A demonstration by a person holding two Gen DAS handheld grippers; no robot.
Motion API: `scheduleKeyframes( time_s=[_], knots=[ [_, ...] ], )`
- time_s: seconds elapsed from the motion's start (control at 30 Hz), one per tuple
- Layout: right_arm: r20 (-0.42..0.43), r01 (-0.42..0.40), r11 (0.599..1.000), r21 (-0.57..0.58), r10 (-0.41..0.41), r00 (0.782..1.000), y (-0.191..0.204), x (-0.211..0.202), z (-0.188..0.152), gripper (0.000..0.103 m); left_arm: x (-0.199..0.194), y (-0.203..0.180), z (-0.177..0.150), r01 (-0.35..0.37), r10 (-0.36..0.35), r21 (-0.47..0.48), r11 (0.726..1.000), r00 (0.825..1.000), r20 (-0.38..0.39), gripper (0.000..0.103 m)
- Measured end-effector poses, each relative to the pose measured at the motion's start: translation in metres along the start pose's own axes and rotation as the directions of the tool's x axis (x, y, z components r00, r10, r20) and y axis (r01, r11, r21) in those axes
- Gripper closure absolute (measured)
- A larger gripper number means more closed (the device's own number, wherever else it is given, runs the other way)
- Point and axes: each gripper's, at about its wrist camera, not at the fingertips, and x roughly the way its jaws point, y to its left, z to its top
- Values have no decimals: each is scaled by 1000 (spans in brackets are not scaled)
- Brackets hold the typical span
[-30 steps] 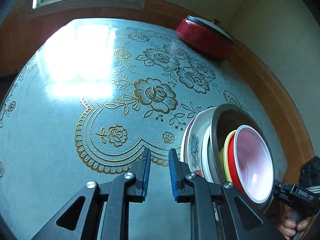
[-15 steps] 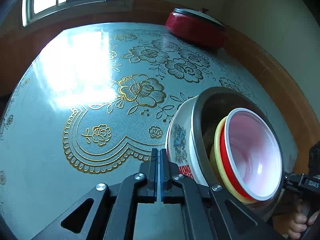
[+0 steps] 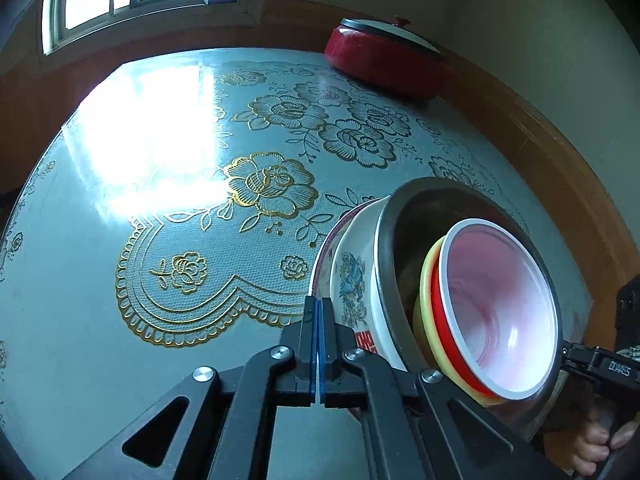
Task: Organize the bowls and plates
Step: 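Withdraw the open left gripper away from the stack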
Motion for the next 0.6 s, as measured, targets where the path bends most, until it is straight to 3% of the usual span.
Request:
scheduleKeyframes(
  time_s=[0.13, 0.3, 0.37, 0.6],
  knots=[
    [5, 4, 999, -44, -4, 1000, 6, 0, -2, 83, 1, 12, 3, 19, -21, -75, 997, 1000, -19, 101],
    [50, 94, 981, -170, -87, 995, 23, -4, -6, 89, -2, 24, 1, 0, -3, -130, 992, 1000, -24, 98],
    [66, 137, 964, -226, -126, 990, 31, -4, -7, 88, -5, 24, -2, -11, 9, -130, 991, 1000, -15, 97],
    [72, 142, 958, -247, -128, 989, 32, -3, -9, 87, -7, 16, -9, -42, 42, -72, 997, 999, 3, 94]
  ],
)
